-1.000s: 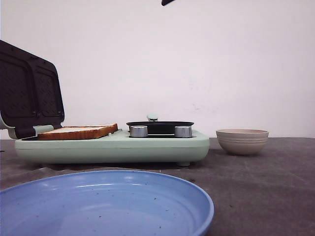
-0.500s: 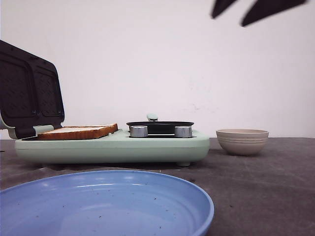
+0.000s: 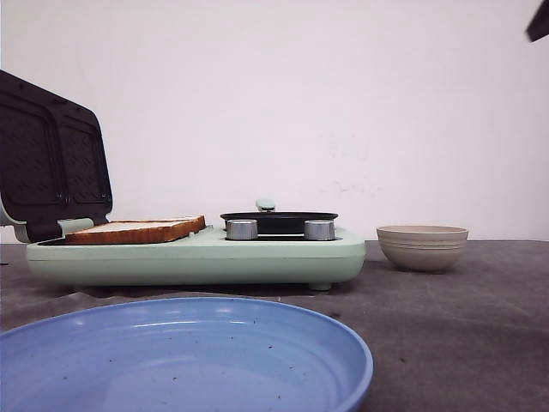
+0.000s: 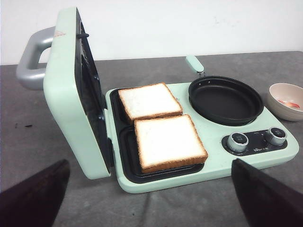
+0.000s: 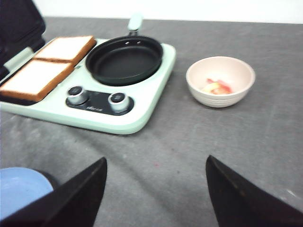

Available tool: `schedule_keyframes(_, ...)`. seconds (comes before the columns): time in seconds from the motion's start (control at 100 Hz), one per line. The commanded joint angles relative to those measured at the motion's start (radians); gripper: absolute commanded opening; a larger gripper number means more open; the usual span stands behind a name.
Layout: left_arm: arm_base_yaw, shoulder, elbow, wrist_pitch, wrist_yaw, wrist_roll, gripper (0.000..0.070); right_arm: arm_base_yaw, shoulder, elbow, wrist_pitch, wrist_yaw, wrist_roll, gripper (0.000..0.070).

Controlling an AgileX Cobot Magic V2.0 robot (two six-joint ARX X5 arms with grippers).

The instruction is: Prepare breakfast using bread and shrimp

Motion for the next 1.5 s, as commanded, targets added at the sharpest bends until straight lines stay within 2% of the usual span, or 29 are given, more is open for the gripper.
schedule_keyframes(0.0, -0.003, 0.002, 0.005, 0.01, -0.002, -0.004, 0.07, 0.006, -0.01, -0.004, -0.018, 0.003, 0.022, 0.0403)
schedule_keyframes(0.15, -0.003, 0.002, 0.006, 0.001, -0.002, -0.005, 0.07, 0.006, -0.02, -0.004, -0.051, 0.003, 0.034, 0.0403)
schedule_keyframes(0.42, -0.003, 0.002, 0.006, -0.058, -0.002, -0.006, 0.07, 0.006, -0.019, -0.016, -0.01, 0.0, 0.072, 0.0403)
schedule_keyframes(0.7, 0.0, 0.008, 0.006, -0.006, -0.011, -0.101, 0.07, 0.006, -0.01, -0.023, -0.01, -0.001, 0.099, 0.0403)
schedule_keyframes(0.8, 0.008, 0.017, 0.01, 0.027, -0.039, -0.137, 0.07, 0.006, -0.005, -0.023, -0.01, -0.002, 0.099, 0.0403)
schedule_keyframes(0.99, 0.061, 0.091, 0.068, 0.049, -0.039, -0.159, 0.07, 0.006, 0.002, -0.023, -0.01, -0.023, 0.099, 0.0403)
schedule_keyframes(1.16, 0.154, 0.228, 0.188, 0.049, -0.044, -0.185, 0.07, 0.006, 0.002, -0.023, -0.01, -0.027, 0.099, 0.0403)
schedule_keyframes(1.3, 0.25, 0.355, 0.297, 0.047, 0.017, -0.247, 0.07, 0.006, 0.002, -0.023, -0.01, -0.028, 0.099, 0.0403)
schedule_keyframes(1.49, 0.358, 0.515, 0.381, 0.057, 0.121, -0.376, 0.07, 0.006, 0.002, -0.023, -0.01, -0.028, 0.098, 0.0403)
